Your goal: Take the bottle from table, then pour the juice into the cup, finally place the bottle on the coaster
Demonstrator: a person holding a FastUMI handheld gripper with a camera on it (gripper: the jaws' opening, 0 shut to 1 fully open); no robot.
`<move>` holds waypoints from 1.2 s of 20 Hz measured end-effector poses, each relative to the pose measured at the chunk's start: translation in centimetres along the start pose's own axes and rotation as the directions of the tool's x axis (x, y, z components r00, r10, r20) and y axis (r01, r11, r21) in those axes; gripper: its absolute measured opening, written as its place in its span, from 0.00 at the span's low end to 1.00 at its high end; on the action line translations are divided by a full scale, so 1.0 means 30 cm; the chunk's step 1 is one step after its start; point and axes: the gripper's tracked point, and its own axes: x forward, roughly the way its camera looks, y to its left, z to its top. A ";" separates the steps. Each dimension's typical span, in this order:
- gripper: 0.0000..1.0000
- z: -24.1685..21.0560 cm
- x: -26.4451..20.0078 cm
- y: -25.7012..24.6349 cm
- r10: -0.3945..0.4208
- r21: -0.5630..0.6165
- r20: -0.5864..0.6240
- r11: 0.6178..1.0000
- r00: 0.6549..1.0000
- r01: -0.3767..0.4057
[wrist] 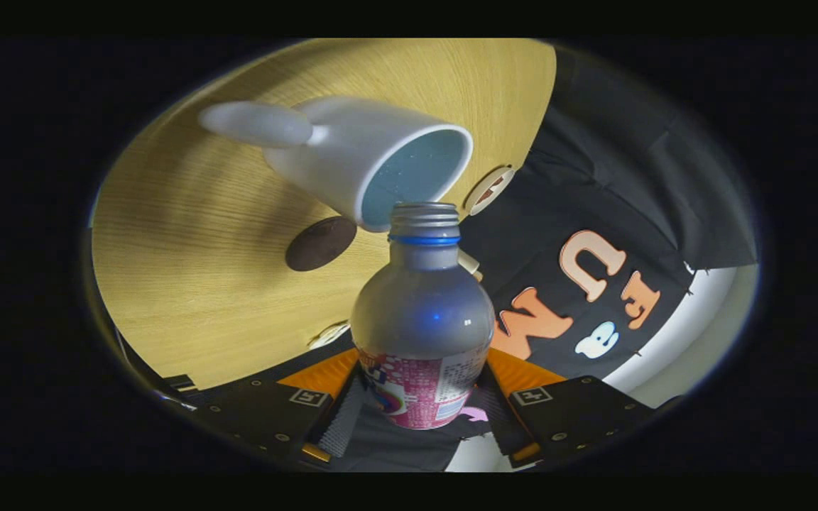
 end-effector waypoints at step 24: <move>0.79 -0.025 0.044 -0.003 0.032 0.601 0.057 0.797 0.998 -0.060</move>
